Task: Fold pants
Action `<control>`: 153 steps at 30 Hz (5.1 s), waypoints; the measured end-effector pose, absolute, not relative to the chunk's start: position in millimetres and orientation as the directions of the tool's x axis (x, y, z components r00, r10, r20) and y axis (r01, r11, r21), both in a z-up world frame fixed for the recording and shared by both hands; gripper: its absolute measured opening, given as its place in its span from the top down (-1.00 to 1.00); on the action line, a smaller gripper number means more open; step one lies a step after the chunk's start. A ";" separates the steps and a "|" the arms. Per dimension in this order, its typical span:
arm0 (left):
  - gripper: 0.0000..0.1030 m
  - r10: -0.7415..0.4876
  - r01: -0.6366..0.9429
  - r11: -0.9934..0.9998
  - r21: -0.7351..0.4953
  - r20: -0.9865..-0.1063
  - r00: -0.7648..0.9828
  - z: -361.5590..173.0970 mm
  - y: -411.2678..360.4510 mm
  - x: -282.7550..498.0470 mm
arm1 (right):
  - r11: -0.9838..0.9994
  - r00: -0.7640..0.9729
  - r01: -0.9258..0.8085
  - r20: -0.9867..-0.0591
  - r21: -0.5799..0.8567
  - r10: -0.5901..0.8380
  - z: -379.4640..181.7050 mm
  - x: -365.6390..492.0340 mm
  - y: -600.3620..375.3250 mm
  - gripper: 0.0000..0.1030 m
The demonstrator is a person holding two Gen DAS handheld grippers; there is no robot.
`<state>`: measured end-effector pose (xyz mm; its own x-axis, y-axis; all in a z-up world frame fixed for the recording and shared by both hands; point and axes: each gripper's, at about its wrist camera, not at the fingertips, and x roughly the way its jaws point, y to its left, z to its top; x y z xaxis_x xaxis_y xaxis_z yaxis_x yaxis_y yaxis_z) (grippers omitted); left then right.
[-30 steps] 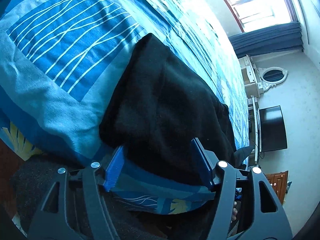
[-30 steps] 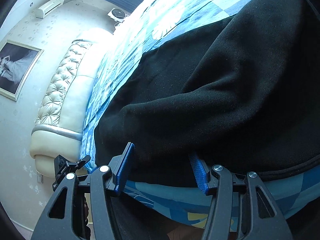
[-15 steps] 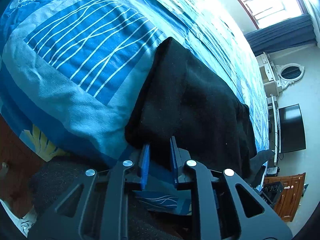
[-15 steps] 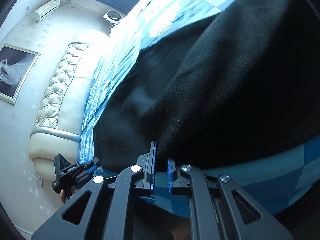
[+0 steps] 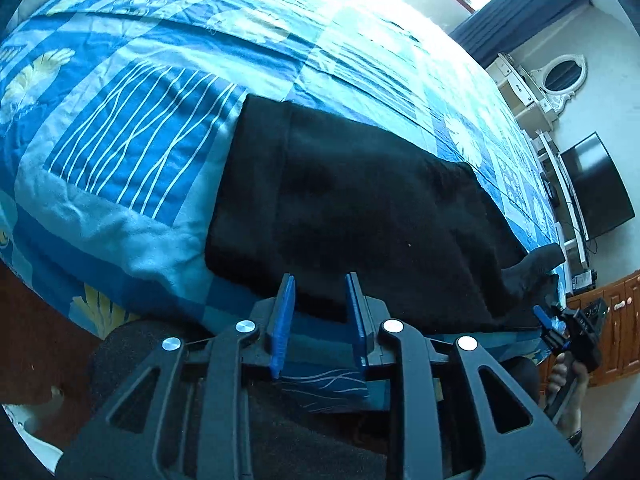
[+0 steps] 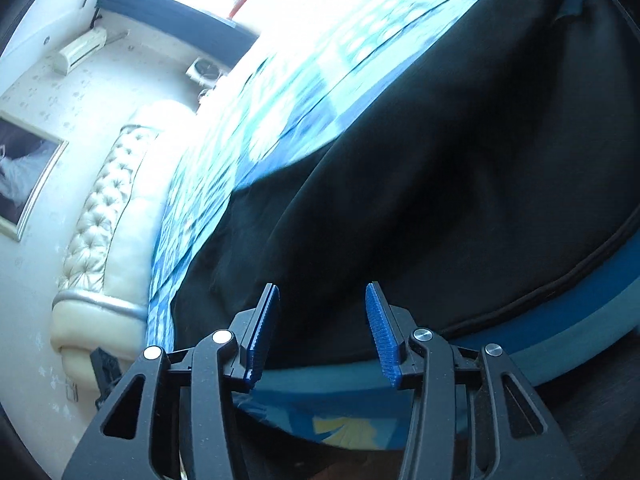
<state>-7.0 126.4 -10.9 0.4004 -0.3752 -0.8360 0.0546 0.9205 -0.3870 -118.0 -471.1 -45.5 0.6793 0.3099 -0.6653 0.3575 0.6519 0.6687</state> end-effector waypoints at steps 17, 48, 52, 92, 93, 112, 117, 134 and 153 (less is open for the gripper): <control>-0.31 -0.294 0.014 0.947 -0.321 -0.847 0.444 -35.6 66.6 35.8 | 0.304 0.723 0.685 -0.671 0.662 -0.168 -78.1 -195.0 -729.4 0.84; -0.73 -0.285 0.037 0.952 -0.304 -0.838 0.465 -44.8 52.4 32.3 | 0.348 0.795 0.592 -0.598 0.727 -0.101 -57.7 -67.8 -739.4 0.09; -0.74 -0.286 0.036 0.952 -0.305 -0.838 0.464 -45.9 52.5 32.4 | 0.378 0.761 0.628 -0.638 0.680 -0.118 -60.5 -50.3 -739.6 0.86; -0.77 -0.281 0.051 0.955 -0.291 -0.839 0.466 -47.4 49.5 29.9 | 0.123 0.803 0.572 -0.525 0.811 -0.281 -83.4 -274.3 -744.7 0.52; -0.77 -0.280 0.052 0.956 -0.290 -0.839 0.466 -47.5 49.1 30.1 | 0.121 0.807 0.566 -0.519 0.815 -0.280 -79.6 -275.0 -739.9 0.51; -0.77 -0.276 0.050 0.957 -0.286 -0.840 0.467 -47.0 48.3 27.2 | 0.214 0.759 0.472 -0.518 0.855 0.395 -109.4 -179.5 -526.9 0.38; -0.77 -0.269 0.053 0.959 -0.277 -0.841 0.469 -47.3 46.7 25.7 | 0.279 0.758 0.449 -0.527 0.849 0.384 -103.2 -158.7 -518.3 0.27; -0.78 -0.260 0.060 0.963 -0.263 -0.844 0.469 -48.1 45.1 23.8 | 0.427 0.687 0.463 -0.619 0.776 0.381 -104.1 -162.9 -509.3 0.89; -0.85 -0.239 0.086 0.970 -0.226 -0.845 0.478 -51.3 38.3 21.6 | 0.512 0.580 0.229 -0.538 0.828 0.612 -81.6 -125.0 -454.7 0.40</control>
